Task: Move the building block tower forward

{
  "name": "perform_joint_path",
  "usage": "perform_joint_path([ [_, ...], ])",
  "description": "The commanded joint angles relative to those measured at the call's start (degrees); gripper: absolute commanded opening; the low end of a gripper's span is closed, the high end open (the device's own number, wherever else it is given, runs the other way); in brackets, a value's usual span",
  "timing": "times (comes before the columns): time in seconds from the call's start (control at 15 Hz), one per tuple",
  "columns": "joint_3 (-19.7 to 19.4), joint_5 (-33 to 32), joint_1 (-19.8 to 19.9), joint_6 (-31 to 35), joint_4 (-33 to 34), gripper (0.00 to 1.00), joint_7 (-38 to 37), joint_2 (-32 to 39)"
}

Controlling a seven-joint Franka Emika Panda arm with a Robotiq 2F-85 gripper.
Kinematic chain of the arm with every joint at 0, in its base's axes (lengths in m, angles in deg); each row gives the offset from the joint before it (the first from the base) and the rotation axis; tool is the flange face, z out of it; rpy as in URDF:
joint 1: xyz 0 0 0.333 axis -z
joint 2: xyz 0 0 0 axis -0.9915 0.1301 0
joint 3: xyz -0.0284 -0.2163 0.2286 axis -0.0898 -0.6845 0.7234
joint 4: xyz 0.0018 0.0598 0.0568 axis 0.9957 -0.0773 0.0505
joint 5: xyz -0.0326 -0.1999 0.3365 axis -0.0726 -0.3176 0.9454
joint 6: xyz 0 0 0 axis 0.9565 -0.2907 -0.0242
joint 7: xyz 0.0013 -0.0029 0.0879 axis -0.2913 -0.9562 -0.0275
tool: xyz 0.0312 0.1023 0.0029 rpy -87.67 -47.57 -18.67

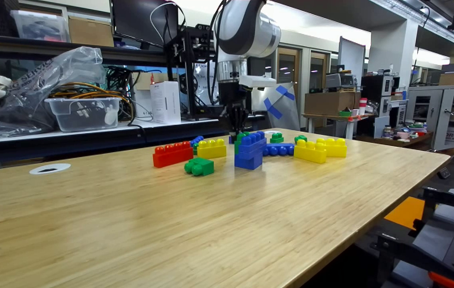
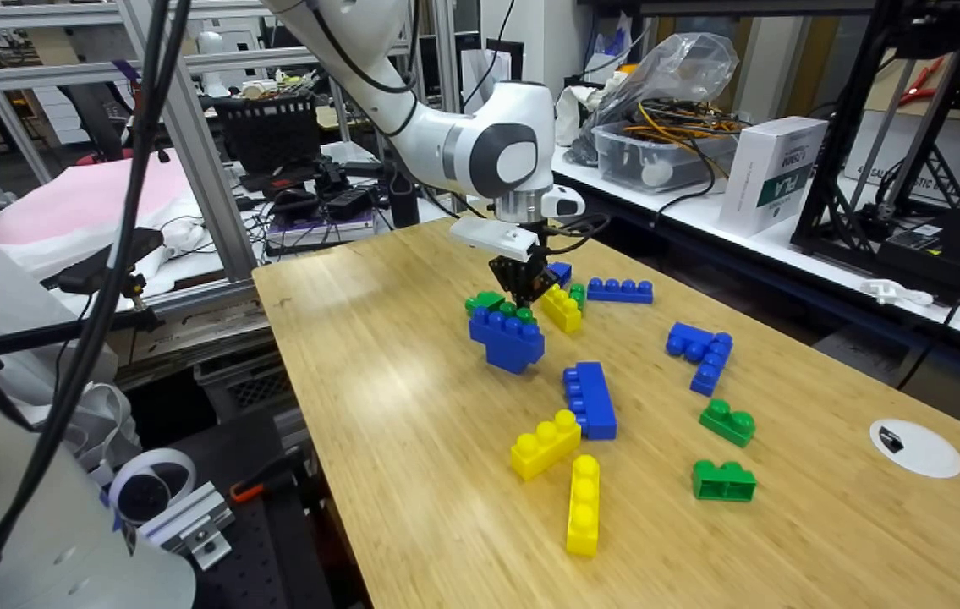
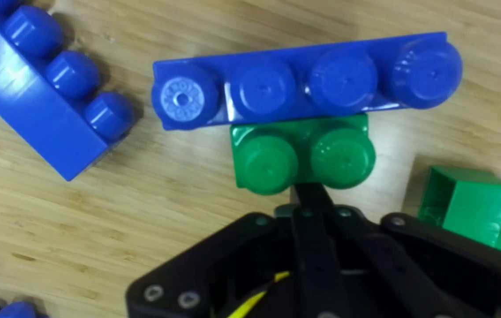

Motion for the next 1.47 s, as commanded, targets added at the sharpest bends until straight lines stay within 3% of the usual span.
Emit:
perform_joint_path([
  [0.0,-0.1,-1.0,0.2,5.5,-6.6,0.00,0.8,-4.1],
  [0.8,-1.6,-2.6,0.6,12.2,-16.7,0.00,0.0,-10.1],
  [1.4,-4.8,-6.1,-0.1,13.9,-13.0,0.00,-5.0,-9.8],
])
